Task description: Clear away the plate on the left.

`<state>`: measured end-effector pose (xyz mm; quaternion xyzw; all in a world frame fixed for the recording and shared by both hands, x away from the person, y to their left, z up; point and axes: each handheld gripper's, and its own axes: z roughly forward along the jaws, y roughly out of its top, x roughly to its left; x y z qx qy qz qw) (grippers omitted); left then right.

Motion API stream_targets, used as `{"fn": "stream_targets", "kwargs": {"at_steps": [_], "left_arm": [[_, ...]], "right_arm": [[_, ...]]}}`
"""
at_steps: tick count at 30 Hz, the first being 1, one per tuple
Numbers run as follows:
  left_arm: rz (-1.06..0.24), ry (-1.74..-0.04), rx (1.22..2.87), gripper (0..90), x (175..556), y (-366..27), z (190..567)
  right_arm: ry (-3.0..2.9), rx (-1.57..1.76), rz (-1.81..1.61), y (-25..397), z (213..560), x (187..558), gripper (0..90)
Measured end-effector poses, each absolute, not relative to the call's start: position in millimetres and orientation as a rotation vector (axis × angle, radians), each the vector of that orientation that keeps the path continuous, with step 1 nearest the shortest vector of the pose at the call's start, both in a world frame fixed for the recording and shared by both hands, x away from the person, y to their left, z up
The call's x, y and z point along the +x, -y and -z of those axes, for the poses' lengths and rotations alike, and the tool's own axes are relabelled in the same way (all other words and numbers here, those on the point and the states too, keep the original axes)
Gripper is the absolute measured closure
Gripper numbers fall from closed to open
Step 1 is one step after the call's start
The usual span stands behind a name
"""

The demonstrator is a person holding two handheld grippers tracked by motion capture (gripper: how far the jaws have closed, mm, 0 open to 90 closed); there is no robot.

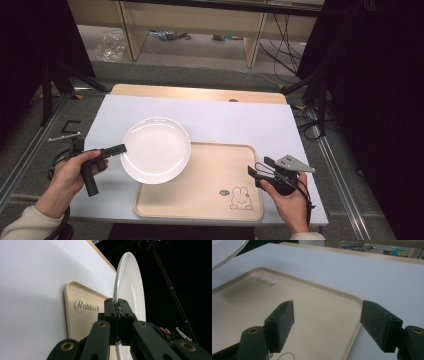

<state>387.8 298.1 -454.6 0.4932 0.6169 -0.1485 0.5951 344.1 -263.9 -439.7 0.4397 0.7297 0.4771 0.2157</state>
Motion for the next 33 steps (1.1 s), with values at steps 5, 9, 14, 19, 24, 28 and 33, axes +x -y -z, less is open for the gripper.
{"fn": "stream_targets", "kwargs": {"at_steps": [5,9,14,19,24,28,33], "left_arm": [[0.350,-1.424,1.141,87.4,388.1,-296.5,455.2],[0.356,-1.432,1.154,87.4,388.1,-294.6,454.7],[0.364,-1.423,1.154,87.4,388.5,-291.6,454.5],[0.367,-1.416,1.158,87.4,388.8,-289.4,455.0],[0.371,-1.411,1.168,87.4,389.0,-286.7,454.9],[0.374,-1.411,1.168,87.4,389.0,-284.9,455.0],[0.385,-1.408,1.182,87.4,389.2,-282.7,454.3]], "right_arm": [[-2.023,1.218,-1.323,263.9,439.7,344.1,27.9],[-2.023,1.218,-1.323,263.8,439.7,344.1,27.9],[-2.023,1.219,-1.323,263.9,439.6,344.1,27.9],[-2.024,1.218,-1.323,263.9,439.7,344.1,27.9],[-2.023,1.218,-1.323,263.9,439.7,344.1,27.9],[-2.023,1.218,-1.323,263.9,439.6,344.0,27.9],[-2.035,1.228,-1.300,264.9,438.2,343.0,27.9]]}}
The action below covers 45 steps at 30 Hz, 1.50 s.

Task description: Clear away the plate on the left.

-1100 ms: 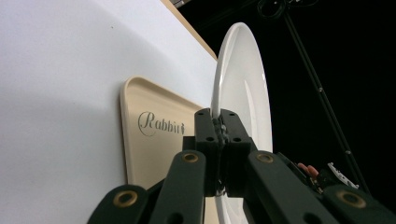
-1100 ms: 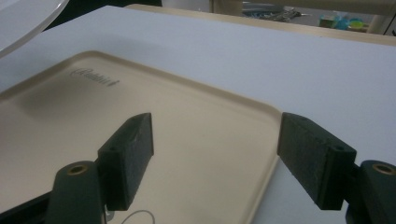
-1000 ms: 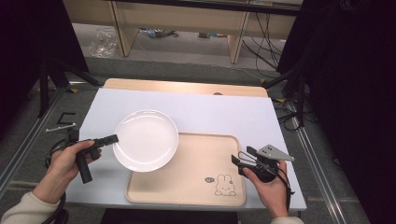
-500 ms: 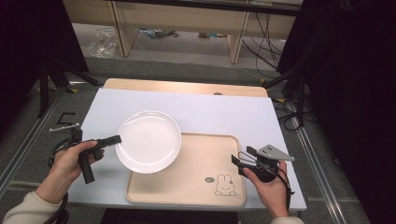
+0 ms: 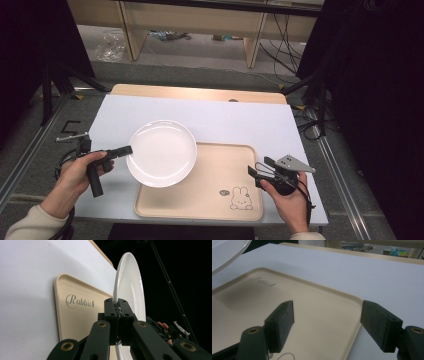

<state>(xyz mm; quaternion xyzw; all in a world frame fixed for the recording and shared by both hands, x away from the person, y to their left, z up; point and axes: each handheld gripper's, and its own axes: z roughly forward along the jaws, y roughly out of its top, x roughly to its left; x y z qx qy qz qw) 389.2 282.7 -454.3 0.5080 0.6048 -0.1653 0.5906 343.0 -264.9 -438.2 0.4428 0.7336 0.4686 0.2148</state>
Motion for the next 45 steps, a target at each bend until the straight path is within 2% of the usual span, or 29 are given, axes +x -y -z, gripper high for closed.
{"fn": "stream_targets", "kwargs": {"at_steps": [45], "left_arm": [[0.428,-1.370,1.224,87.3,387.9,-262.4,456.8]], "right_arm": [[-2.023,1.218,-1.326,263.9,439.6,344.1,27.9]]}}
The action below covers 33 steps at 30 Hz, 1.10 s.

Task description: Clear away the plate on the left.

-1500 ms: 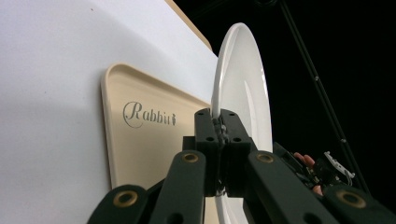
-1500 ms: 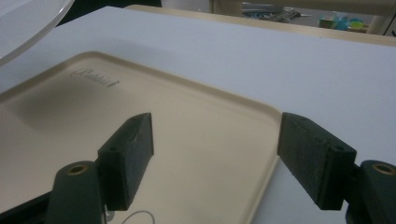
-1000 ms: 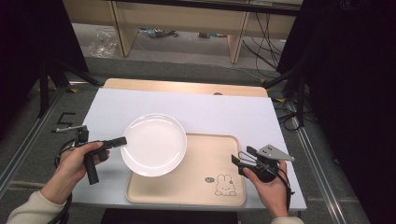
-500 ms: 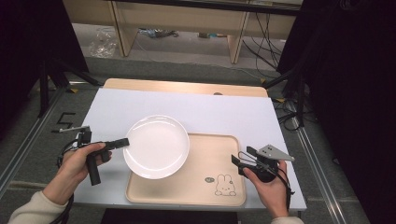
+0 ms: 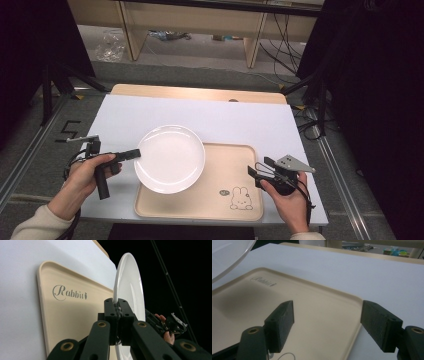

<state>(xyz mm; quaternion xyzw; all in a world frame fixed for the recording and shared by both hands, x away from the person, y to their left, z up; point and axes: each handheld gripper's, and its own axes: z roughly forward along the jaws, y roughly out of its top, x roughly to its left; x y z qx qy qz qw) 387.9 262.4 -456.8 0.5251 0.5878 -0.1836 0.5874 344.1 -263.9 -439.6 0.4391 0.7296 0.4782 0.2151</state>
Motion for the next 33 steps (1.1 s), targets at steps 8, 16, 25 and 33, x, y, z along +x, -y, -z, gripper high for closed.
{"fn": "stream_targets", "kwargs": {"at_steps": [8,16,25,33], "left_arm": [[0.439,-1.369,1.230,87.3,387.6,-259.9,456.5],[0.442,-1.369,1.241,87.3,387.4,-256.8,456.9],[0.453,-1.352,1.249,87.3,386.6,-251.3,457.5],[0.467,-1.341,1.267,87.3,386.5,-245.9,460.3]], "right_arm": [[-2.022,1.215,-1.328,263.8,440.0,344.4,27.9],[-2.022,1.215,-1.327,263.8,440.1,344.5,27.9],[-2.024,1.218,-1.326,264.0,439.7,344.1,27.9],[-2.022,1.217,-1.328,263.8,440.0,344.3,27.9]]}}
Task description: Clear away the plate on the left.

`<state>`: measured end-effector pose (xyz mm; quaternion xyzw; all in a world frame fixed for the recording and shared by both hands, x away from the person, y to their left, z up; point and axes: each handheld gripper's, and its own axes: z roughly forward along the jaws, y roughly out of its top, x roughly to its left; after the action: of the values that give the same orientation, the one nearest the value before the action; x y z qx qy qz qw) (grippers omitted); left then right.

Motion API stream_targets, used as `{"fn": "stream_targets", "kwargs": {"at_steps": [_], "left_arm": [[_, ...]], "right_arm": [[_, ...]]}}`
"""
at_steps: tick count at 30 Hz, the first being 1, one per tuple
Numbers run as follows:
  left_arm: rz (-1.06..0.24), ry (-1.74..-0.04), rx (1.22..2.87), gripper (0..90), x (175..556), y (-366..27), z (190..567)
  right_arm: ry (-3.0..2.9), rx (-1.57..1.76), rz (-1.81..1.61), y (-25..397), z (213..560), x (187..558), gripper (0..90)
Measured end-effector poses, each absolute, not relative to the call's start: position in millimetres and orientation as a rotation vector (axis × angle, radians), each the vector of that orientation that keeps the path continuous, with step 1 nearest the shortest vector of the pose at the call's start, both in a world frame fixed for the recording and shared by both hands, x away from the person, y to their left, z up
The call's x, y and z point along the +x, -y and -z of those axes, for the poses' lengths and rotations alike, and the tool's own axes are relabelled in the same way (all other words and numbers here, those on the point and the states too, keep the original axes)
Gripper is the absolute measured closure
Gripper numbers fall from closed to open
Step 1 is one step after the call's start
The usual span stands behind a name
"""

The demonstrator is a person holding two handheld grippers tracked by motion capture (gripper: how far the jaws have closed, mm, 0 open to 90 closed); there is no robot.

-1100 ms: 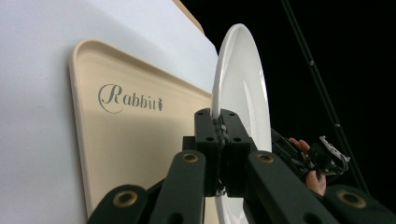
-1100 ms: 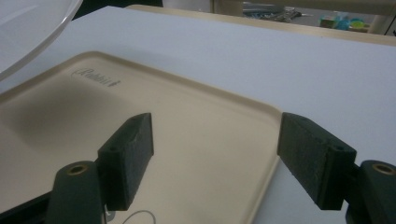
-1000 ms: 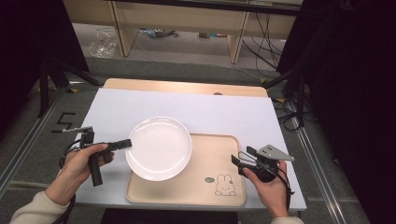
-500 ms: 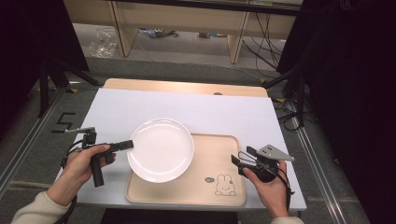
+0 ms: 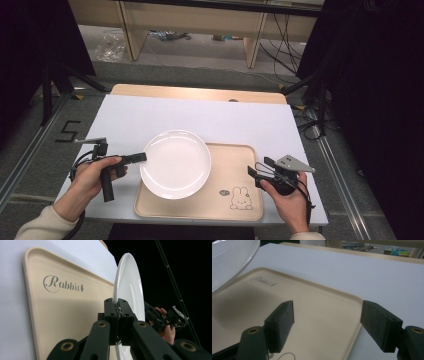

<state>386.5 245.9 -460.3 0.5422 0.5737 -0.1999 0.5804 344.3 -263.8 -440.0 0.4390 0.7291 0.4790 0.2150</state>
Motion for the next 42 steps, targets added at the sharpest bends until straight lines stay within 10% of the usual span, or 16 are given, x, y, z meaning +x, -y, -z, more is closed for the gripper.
{"fn": "stream_targets", "kwargs": {"at_steps": [42], "left_arm": [[0.444,-1.457,1.381,87.0,391.7,-220.1,484.7]], "right_arm": [[-2.028,1.215,-1.327,263.5,439.9,344.2,27.9]]}}
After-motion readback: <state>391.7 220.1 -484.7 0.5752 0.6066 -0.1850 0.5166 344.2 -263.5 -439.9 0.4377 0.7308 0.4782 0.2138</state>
